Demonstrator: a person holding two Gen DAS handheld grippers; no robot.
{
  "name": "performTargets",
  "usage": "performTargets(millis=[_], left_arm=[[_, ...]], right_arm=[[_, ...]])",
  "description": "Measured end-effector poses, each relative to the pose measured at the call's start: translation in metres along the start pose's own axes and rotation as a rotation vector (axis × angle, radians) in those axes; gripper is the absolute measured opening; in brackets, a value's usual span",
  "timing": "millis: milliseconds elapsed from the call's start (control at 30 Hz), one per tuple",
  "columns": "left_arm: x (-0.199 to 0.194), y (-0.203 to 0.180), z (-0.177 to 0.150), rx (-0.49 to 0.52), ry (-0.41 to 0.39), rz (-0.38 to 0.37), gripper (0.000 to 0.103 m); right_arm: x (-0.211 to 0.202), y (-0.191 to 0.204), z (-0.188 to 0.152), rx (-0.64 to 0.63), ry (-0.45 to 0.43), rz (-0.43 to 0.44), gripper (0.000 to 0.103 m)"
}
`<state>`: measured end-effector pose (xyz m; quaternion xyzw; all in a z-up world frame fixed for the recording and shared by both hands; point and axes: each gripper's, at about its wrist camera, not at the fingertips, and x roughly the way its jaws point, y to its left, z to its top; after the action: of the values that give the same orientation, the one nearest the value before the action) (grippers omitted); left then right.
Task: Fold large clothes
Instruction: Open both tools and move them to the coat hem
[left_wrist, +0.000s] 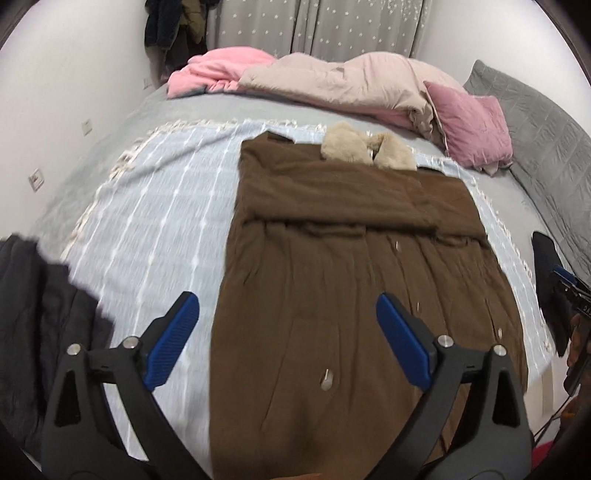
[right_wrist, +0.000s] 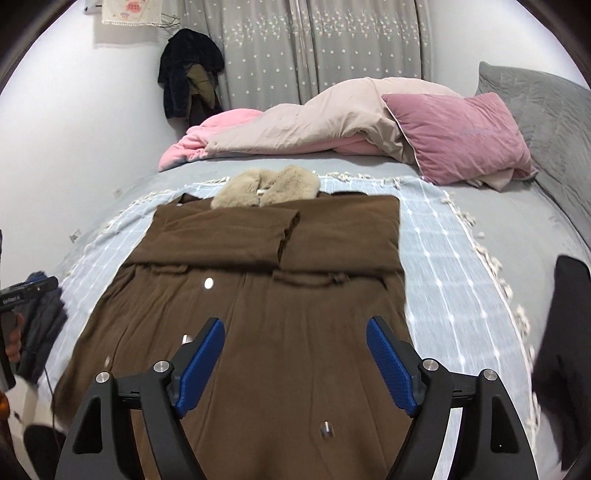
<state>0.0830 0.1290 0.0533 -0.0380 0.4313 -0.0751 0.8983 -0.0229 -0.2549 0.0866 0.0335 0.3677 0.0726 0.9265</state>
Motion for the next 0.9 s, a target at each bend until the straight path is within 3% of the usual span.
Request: performTargets(millis=[267, 400, 533, 900], left_arm=[[-0.025, 0.031, -0.056, -0.075, 0.122, -0.090, 0.097], [-0.026, 0.041, -0.086, -0.089, 0.136, -0.096, 0.097], [-0.015, 0.050, -0.109, -0.098, 0.177, -0.081, 0.097], [0.040, 0.069, -0.150, -0.182, 0.395, -0.205, 0.097]], right_arm=[[-0.042, -0.027, -0.057, 0.047, 0.059, 0.055, 0.082], [-0.045, -0.041, -0.086, 0.072, 0.148, 0.046, 0.082], [-0.041, -0.052, -0.116, 0.078, 0.221, 0.031, 0.082], [-0.030, -0.090, -0.157, 0.216, 0.314, 0.080, 0.082]])
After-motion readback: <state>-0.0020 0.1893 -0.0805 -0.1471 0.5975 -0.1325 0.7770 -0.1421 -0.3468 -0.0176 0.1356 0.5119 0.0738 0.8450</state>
